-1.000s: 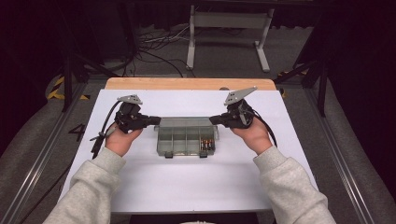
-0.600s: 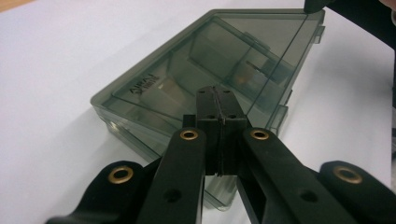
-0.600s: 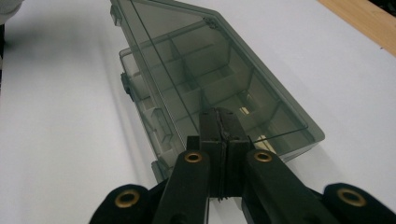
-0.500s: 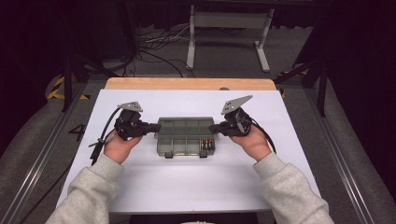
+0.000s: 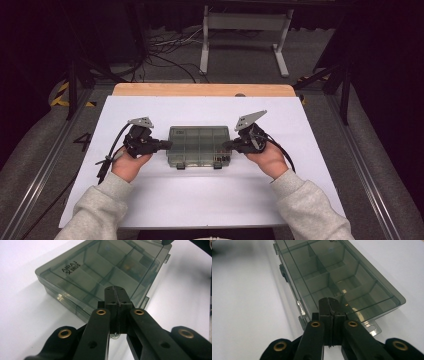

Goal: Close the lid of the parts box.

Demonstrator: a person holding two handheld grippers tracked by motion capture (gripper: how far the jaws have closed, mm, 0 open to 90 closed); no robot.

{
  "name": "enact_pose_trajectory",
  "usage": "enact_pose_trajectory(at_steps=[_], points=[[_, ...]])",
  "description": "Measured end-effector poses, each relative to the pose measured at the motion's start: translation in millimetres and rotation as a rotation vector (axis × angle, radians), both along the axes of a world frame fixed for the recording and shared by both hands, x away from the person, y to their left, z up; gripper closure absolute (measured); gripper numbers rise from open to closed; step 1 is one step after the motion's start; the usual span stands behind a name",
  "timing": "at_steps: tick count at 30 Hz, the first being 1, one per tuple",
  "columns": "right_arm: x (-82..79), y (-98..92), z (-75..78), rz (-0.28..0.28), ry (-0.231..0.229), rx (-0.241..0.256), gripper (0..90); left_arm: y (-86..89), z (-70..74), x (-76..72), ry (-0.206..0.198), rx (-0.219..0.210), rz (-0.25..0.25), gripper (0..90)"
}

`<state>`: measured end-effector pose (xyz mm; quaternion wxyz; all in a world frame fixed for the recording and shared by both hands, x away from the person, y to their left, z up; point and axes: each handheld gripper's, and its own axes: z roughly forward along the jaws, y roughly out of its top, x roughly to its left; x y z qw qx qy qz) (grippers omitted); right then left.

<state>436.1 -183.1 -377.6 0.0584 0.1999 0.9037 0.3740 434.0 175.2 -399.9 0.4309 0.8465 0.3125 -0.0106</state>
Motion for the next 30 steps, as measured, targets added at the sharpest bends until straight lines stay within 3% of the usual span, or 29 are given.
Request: enact_pose_trajectory(at_steps=[10, 19, 30], points=[[-1.9, 1.8, -10.7, -0.011, 0.014, -0.007, 90.0, -1.6, -10.4, -2.4, 0.019, 0.012, 0.009, 89.4], [-3.5, 4.8, -19.0, -0.012, 0.019, -0.024, 90.0, -6.0, -15.2, -4.6, 0.006, 0.047, 0.013, 89.3], [-6.7, 5.2, -22.2, -0.04, 0.009, -0.033, 90.0, -5.8, -18.4, -8.1, -0.017, 0.028, 0.014, 89.2]])
